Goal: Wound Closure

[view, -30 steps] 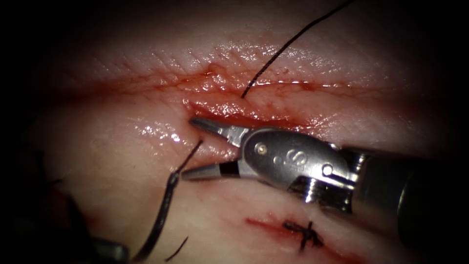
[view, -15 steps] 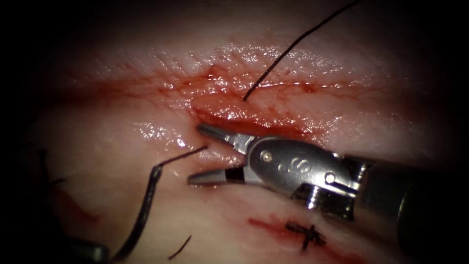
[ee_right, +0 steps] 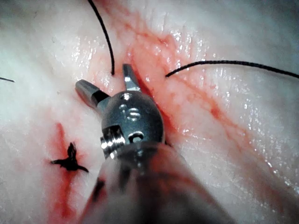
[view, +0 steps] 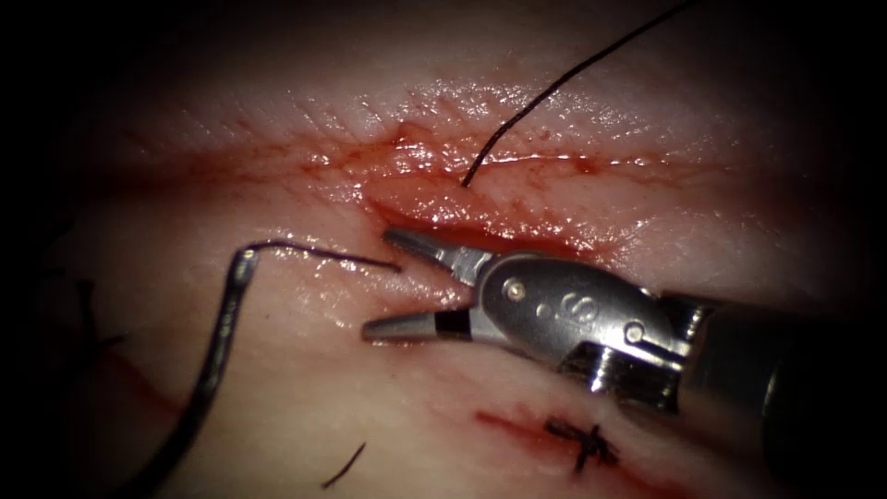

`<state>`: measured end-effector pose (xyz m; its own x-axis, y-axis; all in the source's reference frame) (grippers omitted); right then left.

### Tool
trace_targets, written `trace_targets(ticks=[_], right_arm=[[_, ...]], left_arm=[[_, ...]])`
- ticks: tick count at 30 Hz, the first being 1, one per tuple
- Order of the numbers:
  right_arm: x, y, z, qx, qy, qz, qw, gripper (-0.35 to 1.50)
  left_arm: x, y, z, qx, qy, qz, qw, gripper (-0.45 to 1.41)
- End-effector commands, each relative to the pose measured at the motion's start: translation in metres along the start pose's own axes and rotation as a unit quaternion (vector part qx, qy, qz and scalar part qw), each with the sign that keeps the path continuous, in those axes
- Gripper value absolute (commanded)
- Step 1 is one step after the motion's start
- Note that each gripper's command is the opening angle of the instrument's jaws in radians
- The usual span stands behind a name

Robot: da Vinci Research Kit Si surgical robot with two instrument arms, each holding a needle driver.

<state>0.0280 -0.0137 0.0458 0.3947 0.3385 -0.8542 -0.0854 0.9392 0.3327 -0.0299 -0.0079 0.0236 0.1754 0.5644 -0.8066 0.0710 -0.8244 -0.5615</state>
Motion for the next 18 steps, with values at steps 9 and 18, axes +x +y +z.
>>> trace_targets(ticks=[9, 18], right_arm=[[0.0053, -0.0004, 0.0016, -0.007, 0.014, 0.017, 1.000, 0.66], [0.0046, 0.0007, 0.0018, -0.021, 0.009, 0.019, 1.000, 0.51]], left_arm=[[-0.0007, 0.0010, 0.0006, -0.001, -0.003, 0.003, 1.000, -0.45], [-0.0003, 0.0019, 0.0008, -0.003, -0.005, 0.006, 1.000, -0.45]])
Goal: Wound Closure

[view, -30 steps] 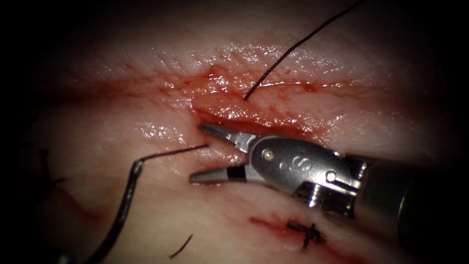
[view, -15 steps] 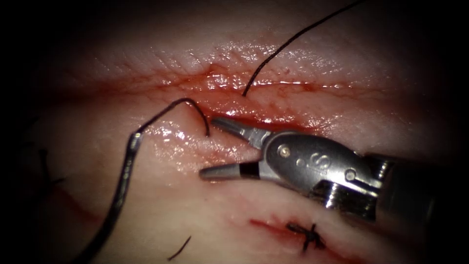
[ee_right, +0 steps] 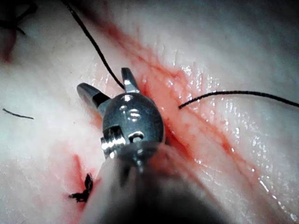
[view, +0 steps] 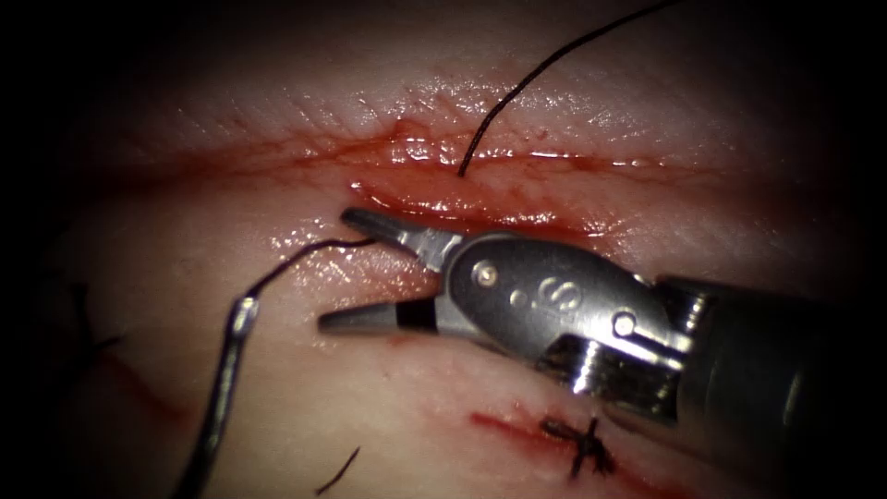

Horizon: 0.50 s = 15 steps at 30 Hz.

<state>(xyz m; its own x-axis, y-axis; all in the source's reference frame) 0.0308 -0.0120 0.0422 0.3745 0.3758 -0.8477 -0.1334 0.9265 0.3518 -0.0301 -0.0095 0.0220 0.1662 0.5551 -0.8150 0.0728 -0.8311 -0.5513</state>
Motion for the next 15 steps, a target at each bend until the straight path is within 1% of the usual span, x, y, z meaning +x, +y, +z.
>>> trace_targets(ticks=[1, 4, 6, 8, 11, 13, 14, 15], right_arm=[[-0.0004, 0.0007, 0.0006, -0.007, -0.001, -0.001, 1.000, 0.51], [-0.0008, 0.0014, -0.0004, -0.020, -0.005, 0.002, 1.000, 0.51], [-0.0009, 0.0017, -0.0007, -0.025, -0.009, 0.005, 1.000, 0.43], [-0.0011, 0.0019, -0.0006, -0.029, -0.010, 0.006, 1.000, 0.43], [-0.0015, 0.0018, 0.0001, -0.030, -0.011, 0.000, 0.999, 0.36], [-0.0016, 0.0018, 0.0006, -0.029, -0.011, 0.005, 1.000, 0.24], [-0.0016, 0.0017, 0.0010, -0.025, -0.010, 0.007, 1.000, -0.03], [-0.0016, 0.0017, 0.0010, -0.025, -0.010, 0.007, 1.000, -0.03]], left_arm=[[-0.0007, -0.0002, 0.0003, -0.001, 0.000, 0.000, 1.000, -0.45], [-0.0009, 0.0001, 0.0000, -0.003, 0.000, 0.002, 1.000, -0.45], [-0.0011, 0.0004, -0.0002, -0.003, -0.001, 0.003, 1.000, -0.45], [-0.0014, 0.0007, -0.0002, -0.004, -0.001, 0.005, 1.000, -0.45], [-0.0016, 0.0009, -0.0001, -0.004, -0.002, 0.007, 1.000, -0.45], [-0.0017, 0.0009, 0.0001, -0.003, -0.002, 0.007, 1.000, -0.45], [-0.0016, 0.0008, 0.0003, -0.002, -0.001, 0.007, 1.000, -0.45], [-0.0016, 0.0008, 0.0003, -0.002, -0.001, 0.007, 1.000, -0.45]])
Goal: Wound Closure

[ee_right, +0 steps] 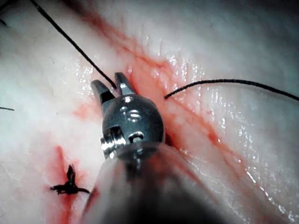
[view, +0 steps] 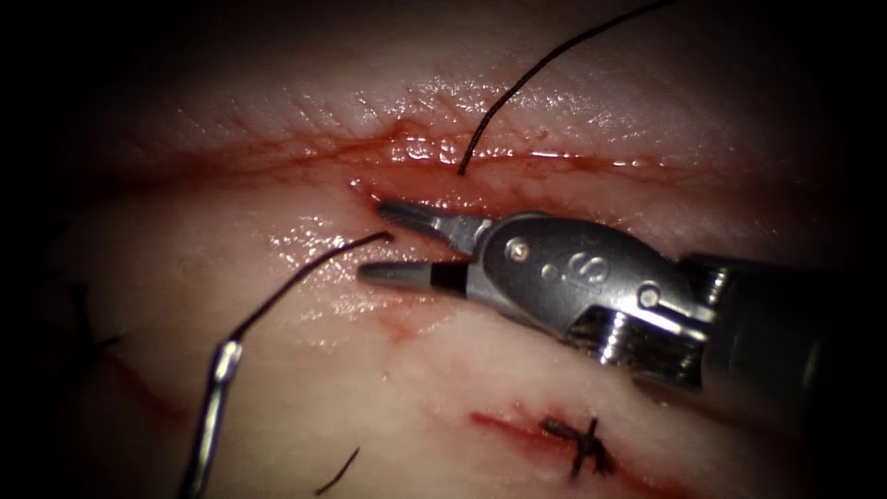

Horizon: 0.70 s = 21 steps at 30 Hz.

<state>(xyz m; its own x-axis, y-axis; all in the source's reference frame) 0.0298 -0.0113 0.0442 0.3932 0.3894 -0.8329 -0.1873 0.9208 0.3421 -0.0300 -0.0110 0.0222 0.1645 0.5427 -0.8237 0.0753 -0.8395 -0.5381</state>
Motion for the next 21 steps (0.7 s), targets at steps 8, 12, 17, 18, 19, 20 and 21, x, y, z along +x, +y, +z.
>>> trace_targets(ticks=[8, 12, 17, 18, 19, 20, 21], right_arm=[[0.0002, 0.0000, 0.0009, 0.011, -0.006, 0.013, 1.000, -0.35], [0.0004, -0.0011, -0.0008, 0.015, -0.009, 0.024, 1.000, -0.35], [0.0025, -0.0037, -0.0030, 0.024, -0.008, 0.029, 0.999, -0.35], [0.0030, -0.0041, -0.0032, 0.025, -0.008, 0.031, 0.999, -0.35], [0.0036, -0.0046, -0.0035, 0.027, -0.007, 0.033, 0.999, -0.35], [0.0041, -0.0050, -0.0036, 0.028, -0.005, 0.035, 0.999, -0.35], [0.0046, -0.0054, -0.0038, 0.028, -0.003, 0.036, 0.999, -0.35]], left_arm=[[-0.0005, -0.0009, 0.0010, -0.001, 0.002, -0.003, 1.000, -0.45], [-0.0011, -0.0020, 0.0008, 0.003, 0.001, -0.003, 1.000, -0.45], [-0.0032, -0.0048, 0.0001, 0.061, -0.021, 0.023, 0.998, -0.45], [-0.0036, -0.0053, 0.0000, 0.082, -0.031, 0.042, 0.995, -0.45], [-0.0041, -0.0057, -0.0002, 0.109, -0.048, 0.064, 0.991, -0.45], [-0.0048, -0.0060, -0.0005, 0.137, -0.065, 0.073, 0.986, -0.45], [-0.0054, -0.0061, -0.0007, 0.145, -0.069, 0.076, 0.984, -0.45]])
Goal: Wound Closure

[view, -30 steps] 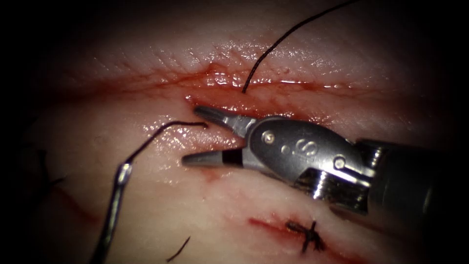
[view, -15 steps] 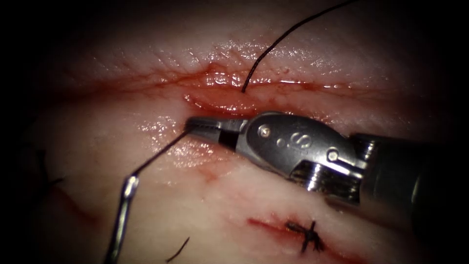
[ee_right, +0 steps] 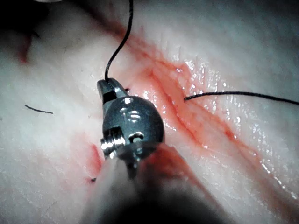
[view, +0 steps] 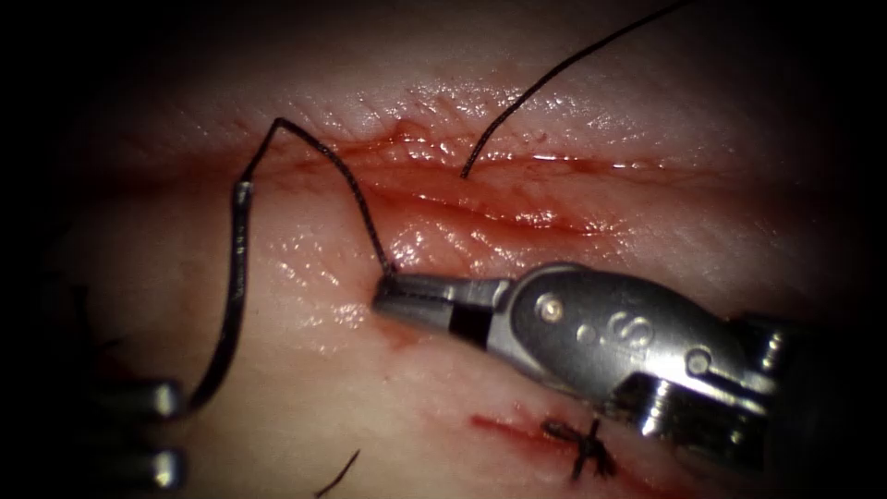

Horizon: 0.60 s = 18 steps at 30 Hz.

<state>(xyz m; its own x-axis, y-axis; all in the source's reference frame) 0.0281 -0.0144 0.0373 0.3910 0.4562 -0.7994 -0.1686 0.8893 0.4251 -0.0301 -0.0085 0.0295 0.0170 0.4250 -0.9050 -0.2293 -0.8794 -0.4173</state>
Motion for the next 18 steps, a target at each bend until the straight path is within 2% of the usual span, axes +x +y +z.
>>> trace_targets(ticks=[1, 6, 11, 16, 18], right_arm=[[0.0013, -0.0011, 0.0007, 0.003, 0.004, 0.001, 1.000, -0.35], [0.0035, -0.0039, 0.0004, 0.013, 0.007, 0.005, 1.000, -0.35], [0.0055, -0.0064, 0.0003, 0.024, 0.010, 0.008, 1.000, -0.35], [0.0062, -0.0060, 0.0002, 0.021, 0.018, -0.016, 1.000, -0.35], [0.0063, -0.0050, 0.0000, 0.015, 0.025, -0.022, 0.999, 0.46]], left_arm=[[-0.0012, 0.0002, 0.0005, 0.001, -0.001, 0.003, 1.000, -0.45], [-0.0034, 0.0007, -0.0001, 0.020, -0.011, 0.016, 1.000, -0.45], [-0.0034, 0.0009, -0.0002, 0.025, -0.012, 0.017, 0.999, -0.45], [-0.0033, 0.0005, -0.0002, 0.026, -0.008, 0.015, 1.000, -0.45], [-0.0033, 0.0003, -0.0003, 0.027, -0.007, 0.015, 1.000, -0.45]])
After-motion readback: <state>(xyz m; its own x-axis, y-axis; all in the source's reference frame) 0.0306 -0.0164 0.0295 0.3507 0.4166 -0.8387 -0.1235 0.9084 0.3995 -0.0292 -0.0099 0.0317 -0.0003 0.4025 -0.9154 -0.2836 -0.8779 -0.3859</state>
